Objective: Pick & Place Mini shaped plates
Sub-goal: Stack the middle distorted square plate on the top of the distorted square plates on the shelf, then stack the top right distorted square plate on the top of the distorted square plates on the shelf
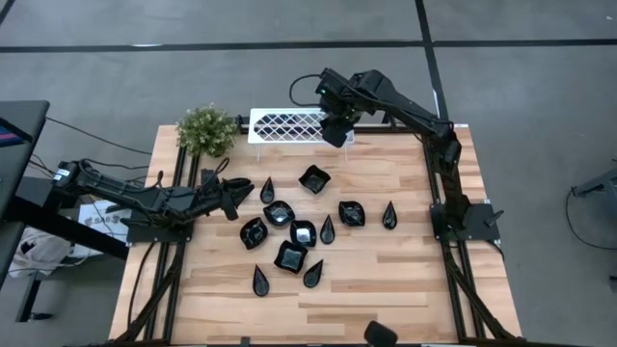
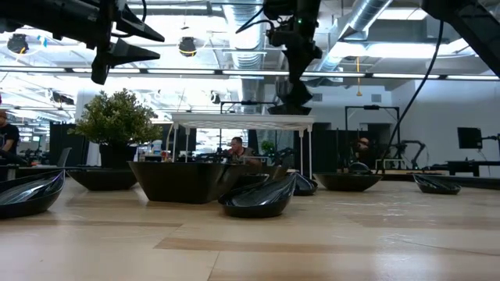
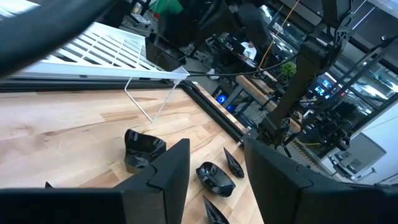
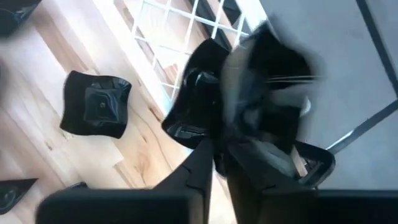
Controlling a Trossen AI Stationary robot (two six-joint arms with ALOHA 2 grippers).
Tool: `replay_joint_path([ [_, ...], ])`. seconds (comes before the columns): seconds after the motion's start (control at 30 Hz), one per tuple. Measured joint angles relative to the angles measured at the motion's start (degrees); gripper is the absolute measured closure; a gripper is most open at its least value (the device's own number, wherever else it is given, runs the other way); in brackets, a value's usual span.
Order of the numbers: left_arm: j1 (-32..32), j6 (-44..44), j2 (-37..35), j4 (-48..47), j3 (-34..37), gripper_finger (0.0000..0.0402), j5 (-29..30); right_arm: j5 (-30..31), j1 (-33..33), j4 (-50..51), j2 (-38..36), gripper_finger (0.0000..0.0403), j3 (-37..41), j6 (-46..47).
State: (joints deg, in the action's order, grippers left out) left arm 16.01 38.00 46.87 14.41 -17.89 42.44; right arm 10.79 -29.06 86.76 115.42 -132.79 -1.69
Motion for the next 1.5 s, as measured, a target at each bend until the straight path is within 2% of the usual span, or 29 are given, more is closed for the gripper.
replay_joint_path([
  [0.23, 0.00, 0.00, 0.00, 0.00, 0.00, 0.0247, 0.00, -0.27, 0.15, -0.48, 0.02, 0.0318, 0.00, -0.66],
  [0.5, 0.00, -0.02, 0.00, 0.00, 0.00, 0.0247, -0.02, 0.06, 1.68, -2.19, -1.25, 0.0325, 0.00, -3.26],
  [0.8, 0.02, 0.00, 0.02, 0.02, 0.00, 0.0247, 0.12, -0.42, 7.13, -16.56, -13.02, 0.0330, 0.00, -6.92],
  [1.03, 0.00, 0.00, 0.17, 0.15, 0.00, 0.0247, 3.84, -2.94, 9.19, -19.05, -21.68, 0.0330, 0.75, -8.11],
  [1.13, 0.00, -0.02, 0.15, 0.13, 0.00, 0.0247, 4.59, -5.23, 9.62, -22.94, -26.13, 0.0330, 7.07, -7.45],
  [1.2, 0.00, -0.20, 0.15, 0.15, 0.00, 0.0247, 4.61, -6.26, 10.06, -28.09, -29.70, 0.0330, 14.35, -7.32],
  [1.37, 0.00, -0.20, 0.16, 0.13, 0.00, 0.0247, 4.68, -9.20, 10.13, -45.02, -40.34, 0.0330, 38.77, -6.18],
  [1.5, 0.02, -0.20, 0.15, 0.09, 0.00, 0.0247, 4.68, -9.24, 8.53, -55.67, -49.37, 0.0330, 59.27, -11.34],
])
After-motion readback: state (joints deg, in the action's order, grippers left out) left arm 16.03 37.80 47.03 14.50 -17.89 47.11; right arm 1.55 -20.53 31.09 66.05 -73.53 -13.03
